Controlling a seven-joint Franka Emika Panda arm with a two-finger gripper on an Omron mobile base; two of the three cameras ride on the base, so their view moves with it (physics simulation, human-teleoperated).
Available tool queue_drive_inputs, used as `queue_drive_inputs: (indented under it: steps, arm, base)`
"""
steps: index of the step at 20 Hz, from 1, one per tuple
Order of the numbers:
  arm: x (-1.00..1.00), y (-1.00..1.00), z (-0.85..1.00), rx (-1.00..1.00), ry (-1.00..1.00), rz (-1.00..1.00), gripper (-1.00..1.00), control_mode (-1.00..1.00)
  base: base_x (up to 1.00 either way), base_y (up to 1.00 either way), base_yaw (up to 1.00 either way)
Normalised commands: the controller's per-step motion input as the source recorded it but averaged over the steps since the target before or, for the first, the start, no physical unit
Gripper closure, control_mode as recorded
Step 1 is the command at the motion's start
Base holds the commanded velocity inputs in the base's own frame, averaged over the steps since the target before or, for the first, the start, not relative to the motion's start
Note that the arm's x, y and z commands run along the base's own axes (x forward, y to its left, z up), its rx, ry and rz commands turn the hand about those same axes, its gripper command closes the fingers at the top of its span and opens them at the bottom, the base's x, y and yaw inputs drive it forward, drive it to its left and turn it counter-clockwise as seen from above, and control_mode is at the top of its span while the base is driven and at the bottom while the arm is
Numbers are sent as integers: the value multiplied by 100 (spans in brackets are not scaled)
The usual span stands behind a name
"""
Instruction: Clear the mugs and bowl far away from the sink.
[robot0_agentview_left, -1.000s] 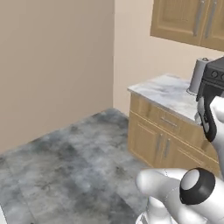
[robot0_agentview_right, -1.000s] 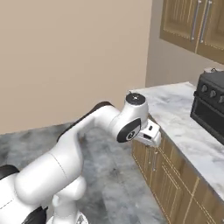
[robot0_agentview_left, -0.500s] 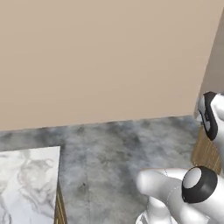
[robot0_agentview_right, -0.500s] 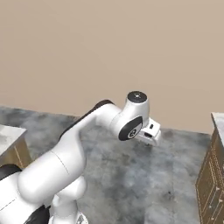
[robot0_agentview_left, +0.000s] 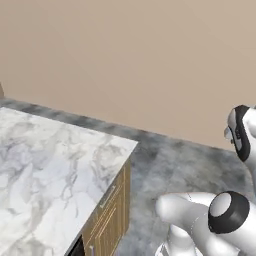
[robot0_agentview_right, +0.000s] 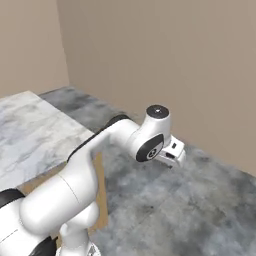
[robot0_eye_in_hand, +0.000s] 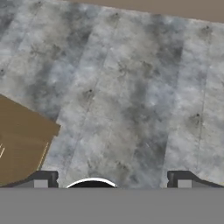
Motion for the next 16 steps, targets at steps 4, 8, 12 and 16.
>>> queue_drive_inputs:
  steps: [4, 8, 12, 16]
  arm:
    - [0, 0, 0, 0, 0, 0, -100, 100]
    - [0, 0, 0, 0, 0, 0, -100, 100]
    - [0, 0, 0, 0, 0, 0, -100, 100]
    - [0, 0, 0, 0, 0, 0, -100, 100]
  base:
    - [-20, 0, 92]
    - [-24, 0, 93]
    - [-20, 7, 87]
    - [-16, 24, 82]
